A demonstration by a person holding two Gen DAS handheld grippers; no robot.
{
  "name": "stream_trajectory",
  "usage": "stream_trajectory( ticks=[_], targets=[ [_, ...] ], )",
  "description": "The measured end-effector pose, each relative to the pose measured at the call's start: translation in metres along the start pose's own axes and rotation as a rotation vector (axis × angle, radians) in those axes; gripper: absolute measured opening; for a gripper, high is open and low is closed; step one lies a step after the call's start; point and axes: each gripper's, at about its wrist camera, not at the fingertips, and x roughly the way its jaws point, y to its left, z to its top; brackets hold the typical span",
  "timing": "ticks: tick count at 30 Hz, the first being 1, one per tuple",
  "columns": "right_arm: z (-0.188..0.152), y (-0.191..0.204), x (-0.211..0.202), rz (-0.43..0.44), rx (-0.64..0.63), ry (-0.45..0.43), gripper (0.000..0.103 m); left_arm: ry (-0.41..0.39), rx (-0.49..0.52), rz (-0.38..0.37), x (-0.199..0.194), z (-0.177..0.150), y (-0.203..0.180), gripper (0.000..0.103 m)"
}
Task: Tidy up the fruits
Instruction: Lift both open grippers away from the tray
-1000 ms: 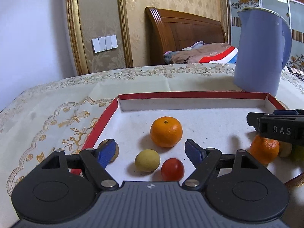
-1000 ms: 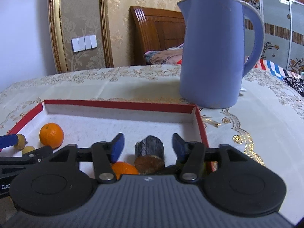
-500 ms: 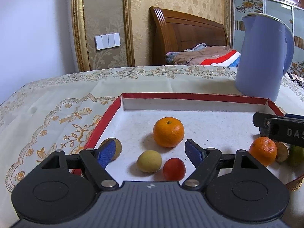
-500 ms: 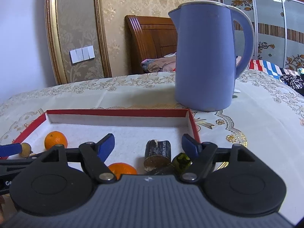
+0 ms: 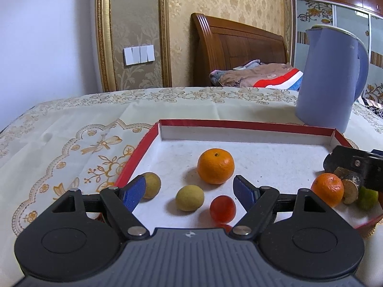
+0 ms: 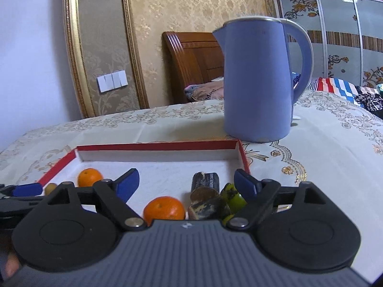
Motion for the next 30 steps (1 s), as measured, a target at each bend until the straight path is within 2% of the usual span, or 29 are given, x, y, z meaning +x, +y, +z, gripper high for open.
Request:
stream_trajectory(
  ticks=[2,7,12,16,20,24,30],
  targets=[
    [-0.004,-0.002,-0.011,0.029,0.022,-0.002,0.090,-0.010,-0.004,0.000,-0.006,-0.002,0.002,0.080],
    [-0.020,-0.001,-0.036,0.064,0.007,-0.005,0.090,-0.022,-0.035,-0.015,-0.022,-0.006,0.008,0.080],
    [-0.030,0.001,-0.053,0.101,0.000,0.008,0.090,0.015,-0.063,-0.009,-0.034,-0.017,0.015,0.080],
    [-0.040,-0.001,-0.060,0.116,0.005,0.059,0.092,-0.032,-0.029,0.018,-0.053,-0.027,0.015,0.080],
    [-0.047,0.001,-0.065,0.120,-0.007,0.070,0.094,-0.020,-0.055,-0.032,-0.063,-0.033,0.021,0.080],
    [-0.050,0.003,-0.064,0.120,-0.016,0.091,0.096,-0.017,-0.068,-0.026,-0.067,-0.036,0.024,0.080],
    [-0.053,0.004,-0.062,0.111,-0.023,0.115,0.096,0.030,-0.086,-0.016,-0.061,-0.038,0.027,0.080]
  ],
)
